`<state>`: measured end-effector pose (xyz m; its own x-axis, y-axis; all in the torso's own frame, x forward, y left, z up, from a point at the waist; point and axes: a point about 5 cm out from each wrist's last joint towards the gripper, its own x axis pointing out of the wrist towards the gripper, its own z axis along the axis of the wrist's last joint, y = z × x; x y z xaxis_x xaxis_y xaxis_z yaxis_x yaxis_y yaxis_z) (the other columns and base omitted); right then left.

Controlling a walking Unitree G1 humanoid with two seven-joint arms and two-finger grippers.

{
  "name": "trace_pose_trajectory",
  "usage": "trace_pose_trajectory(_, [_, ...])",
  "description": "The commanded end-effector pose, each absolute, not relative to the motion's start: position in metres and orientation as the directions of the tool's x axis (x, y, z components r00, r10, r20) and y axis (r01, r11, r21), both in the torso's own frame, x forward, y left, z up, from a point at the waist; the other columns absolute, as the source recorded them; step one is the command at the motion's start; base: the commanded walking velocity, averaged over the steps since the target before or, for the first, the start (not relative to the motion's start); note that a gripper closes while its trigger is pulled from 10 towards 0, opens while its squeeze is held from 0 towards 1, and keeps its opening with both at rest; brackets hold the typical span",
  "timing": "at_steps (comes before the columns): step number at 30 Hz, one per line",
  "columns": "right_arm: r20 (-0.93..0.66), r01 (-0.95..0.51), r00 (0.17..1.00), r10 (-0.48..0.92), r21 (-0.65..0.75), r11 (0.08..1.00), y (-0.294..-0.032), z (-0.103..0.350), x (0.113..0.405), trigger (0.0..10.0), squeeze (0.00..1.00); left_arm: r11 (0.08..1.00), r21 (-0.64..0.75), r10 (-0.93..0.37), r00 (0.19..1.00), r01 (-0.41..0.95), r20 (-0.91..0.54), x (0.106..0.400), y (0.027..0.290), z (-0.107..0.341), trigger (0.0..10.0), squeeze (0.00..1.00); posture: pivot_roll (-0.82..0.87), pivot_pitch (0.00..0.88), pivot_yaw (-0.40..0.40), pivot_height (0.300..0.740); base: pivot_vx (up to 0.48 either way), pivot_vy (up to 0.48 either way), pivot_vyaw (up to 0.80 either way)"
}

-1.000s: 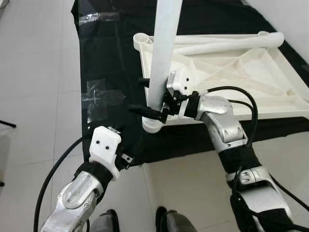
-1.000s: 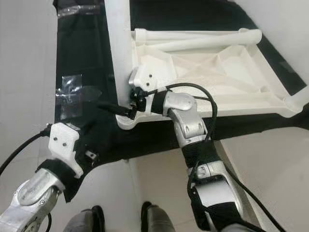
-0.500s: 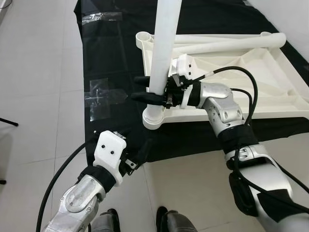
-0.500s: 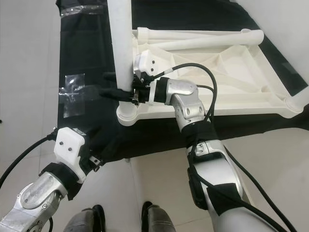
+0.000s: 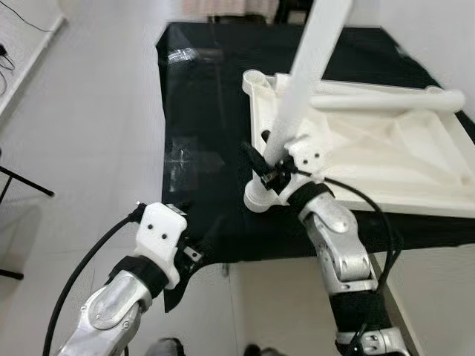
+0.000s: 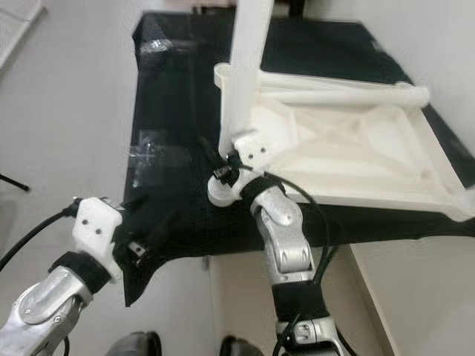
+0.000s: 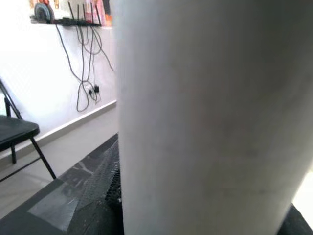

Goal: Building children table

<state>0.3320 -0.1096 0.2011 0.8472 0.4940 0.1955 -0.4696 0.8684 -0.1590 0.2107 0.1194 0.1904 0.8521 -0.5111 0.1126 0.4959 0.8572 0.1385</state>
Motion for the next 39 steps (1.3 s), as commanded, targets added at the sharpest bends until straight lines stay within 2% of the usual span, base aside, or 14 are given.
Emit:
trace_pose_trajectory(1, [-0.074, -0.453, 0.891, 0.447, -0.181, 0.873, -0.127, 0.147, 0.337, 0.0, 0.00, 0.849, 0.126, -0.526, 0.845, 0.514, 0.097, 0.210, 0.118, 0.187, 10.0, 0.00, 0.10, 0.263, -0.095, 0.740, 0.000, 0.000, 0.00])
trace_pose_trajectory(4, [-0.061, -0.452, 0.891, 0.449, -0.186, 0.872, -0.126, 0.152, 0.340, 0.0, 0.00, 0.848, 0.126, -0.526, 0.845, 0.514, 0.097, 0.210, 0.118, 0.187, 10.0, 0.00, 0.10, 0.263, -0.095, 0.740, 0.000, 0.000, 0.00])
trace_pose_trajectory(5, [-0.028, -0.455, 0.888, 0.458, -0.183, 0.871, -0.123, 0.162, 0.347, 10.0, 0.00, 0.852, 0.130, -0.519, 0.849, 0.507, 0.097, 0.211, 0.120, 0.187, 10.0, 0.00, 0.11, 0.263, -0.093, 0.740, 0.000, 0.000, 0.00])
trace_pose_trajectory(6, [0.033, -0.450, 0.886, 0.463, -0.180, 0.875, -0.119, 0.179, 0.352, 10.0, 0.45, 0.858, 0.135, -0.510, 0.855, 0.496, 0.098, 0.211, 0.123, 0.188, 10.0, 0.00, 0.11, 0.261, -0.091, 0.740, 0.000, 0.000, 0.00])
trace_pose_trajectory(7, [0.033, -0.450, 0.886, 0.463, -0.180, 0.875, -0.119, 0.179, 0.352, 10.0, 0.45, 0.858, 0.135, -0.510, 0.855, 0.496, 0.098, 0.211, 0.123, 0.188, 10.0, 0.00, 0.11, 0.261, -0.091, 0.740, 0.000, 0.000, 0.00])
trace_pose_trajectory(8, [0.063, -0.506, 0.852, 0.520, -0.159, 0.848, -0.113, 0.188, 0.352, 10.0, 1.00, 0.858, 0.136, -0.509, 0.855, 0.495, 0.100, 0.212, 0.123, 0.189, 10.0, 0.00, 0.11, 0.261, -0.090, 0.740, 0.000, 0.000, 0.00])
trace_pose_trajectory(11, [0.115, -0.572, 0.797, 0.593, -0.171, 0.802, -0.108, 0.204, 0.351, 10.0, 1.00, 0.856, 0.134, -0.513, 0.852, 0.499, 0.101, 0.212, 0.122, 0.189, 10.0, 0.00, 0.11, 0.261, -0.090, 0.740, 0.000, 0.000, 0.00])
trace_pose_trajectory(12, [0.120, -0.640, 0.741, 0.661, -0.173, 0.749, -0.106, 0.209, 0.351, 10.0, 0.51, 0.854, 0.131, -0.516, 0.850, 0.503, 0.101, 0.211, 0.121, 0.189, 10.0, 0.00, 0.10, 0.262, -0.090, 0.740, 0.000, 0.000, 0.00])
trace_pose_trajectory(14, [0.119, -0.679, 0.704, 0.700, -0.175, 0.713, -0.105, 0.212, 0.351, 10.0, 0.51, 0.853, 0.129, -0.518, 0.849, 0.505, 0.101, 0.211, 0.120, 0.189, 10.0, 0.00, 0.10, 0.261, -0.091, 0.740, 0.000, 0.000, 0.00])
trace_pose_trajectory(15, [0.117, -0.727, 0.651, 0.750, -0.189, 0.660, -0.104, 0.215, 0.351, 10.0, 0.00, 0.852, 0.127, -0.520, 0.848, 0.508, 0.102, 0.211, 0.119, 0.189, 10.0, 0.00, 0.10, 0.261, -0.092, 0.740, 0.000, 0.000, 0.00])
trace_pose_trajectory(22, [0.043, -0.888, 0.383, 0.923, -0.259, 0.381, -0.098, 0.227, 0.357, 10.0, 0.00, 0.853, 0.126, -0.519, 0.848, 0.506, 0.105, 0.211, 0.118, 0.190, 10.0, 0.00, 0.12, 0.268, -0.088, 0.740, 0.000, 0.000, 0.00])
trace_pose_trajectory(28, [0.019, -0.912, 0.317, 0.948, -0.267, 0.311, -0.088, 0.236, 0.367, 10.0, 0.00, 0.847, 0.129, -0.528, 0.843, 0.515, 0.100, 0.209, 0.116, 0.190, 10.0, 0.00, 0.14, 0.268, -0.083, 0.740, 0.000, 0.000, 0.00])
trace_pose_trajectory(30, [0.034, -0.918, 0.305, 0.952, -0.256, 0.303, -0.087, 0.242, 0.370, 0.0, 0.00, 0.848, 0.129, -0.527, 0.843, 0.514, 0.102, 0.209, 0.116, 0.191, 10.0, 0.00, 0.14, 0.270, -0.084, 0.740, 0.000, 0.000, 0.00])
trace_pose_trajectory(39, [0.063, -0.927, 0.272, 0.960, -0.250, 0.279, -0.096, 0.241, 0.369, 0.0, 0.00, 0.850, 0.129, -0.523, 0.846, 0.510, 0.102, 0.209, 0.117, 0.191, 10.0, 0.00, 0.12, 0.269, -0.084, 0.740, 0.000, 0.000, 0.00])
